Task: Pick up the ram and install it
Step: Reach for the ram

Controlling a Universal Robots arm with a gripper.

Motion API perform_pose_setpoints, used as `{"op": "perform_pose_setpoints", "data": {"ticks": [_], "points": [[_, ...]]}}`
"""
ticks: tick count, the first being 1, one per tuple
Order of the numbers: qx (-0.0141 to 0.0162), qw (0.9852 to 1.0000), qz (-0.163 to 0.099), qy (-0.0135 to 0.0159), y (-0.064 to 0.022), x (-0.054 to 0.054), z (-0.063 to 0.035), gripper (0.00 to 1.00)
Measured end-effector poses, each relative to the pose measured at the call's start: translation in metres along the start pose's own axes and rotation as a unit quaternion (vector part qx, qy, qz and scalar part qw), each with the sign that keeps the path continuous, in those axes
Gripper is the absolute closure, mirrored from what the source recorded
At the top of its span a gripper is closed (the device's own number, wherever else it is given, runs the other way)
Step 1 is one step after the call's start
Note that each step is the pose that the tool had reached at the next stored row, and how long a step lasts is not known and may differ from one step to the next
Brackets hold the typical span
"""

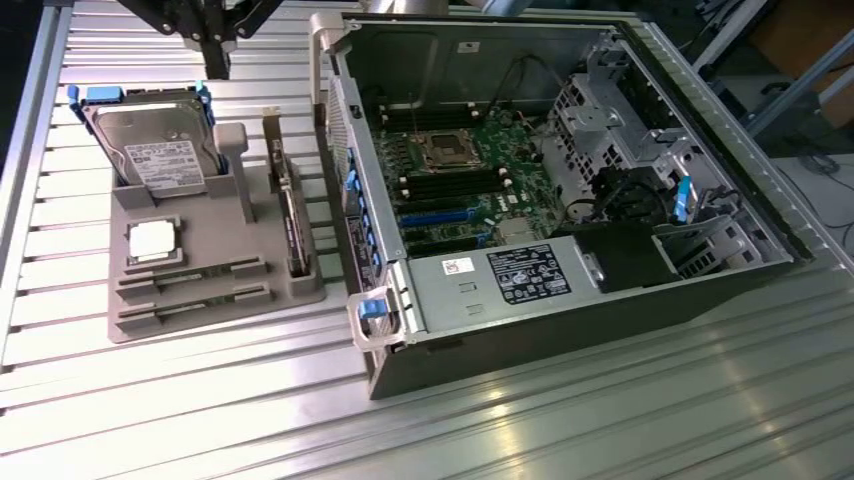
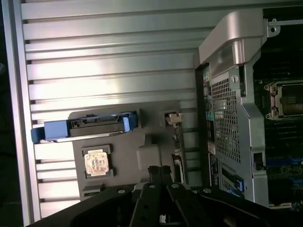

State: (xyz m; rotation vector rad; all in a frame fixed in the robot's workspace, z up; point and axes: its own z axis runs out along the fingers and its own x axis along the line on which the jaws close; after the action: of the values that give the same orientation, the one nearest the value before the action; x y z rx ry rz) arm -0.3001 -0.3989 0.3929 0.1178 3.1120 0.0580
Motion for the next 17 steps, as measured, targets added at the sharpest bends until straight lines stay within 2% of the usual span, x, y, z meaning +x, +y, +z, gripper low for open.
{"op": "perform_pose_setpoints", "data": {"ticks": [2, 6, 10, 14, 15, 17], "points": [[0.0, 1.0, 0.0, 0.0, -0.0004, 0.005, -0.0001, 0.89], [0.0, 1.0, 0.0, 0.0, -0.002, 0.026, -0.0006, 0.89], [0.0001, 1.0, 0.0, 0.0, -0.0039, 0.028, -0.0005, 0.89], [0.0015, 1.0, 0.0, -0.0001, -0.0162, 0.027, -0.0007, 0.89], [0.0023, 1.0, 0.0, -0.0002, -0.0253, 0.027, -0.0006, 0.89], [0.0032, 1.0, 0.0, -0.0002, -0.0361, 0.026, -0.0007, 0.89]]}}
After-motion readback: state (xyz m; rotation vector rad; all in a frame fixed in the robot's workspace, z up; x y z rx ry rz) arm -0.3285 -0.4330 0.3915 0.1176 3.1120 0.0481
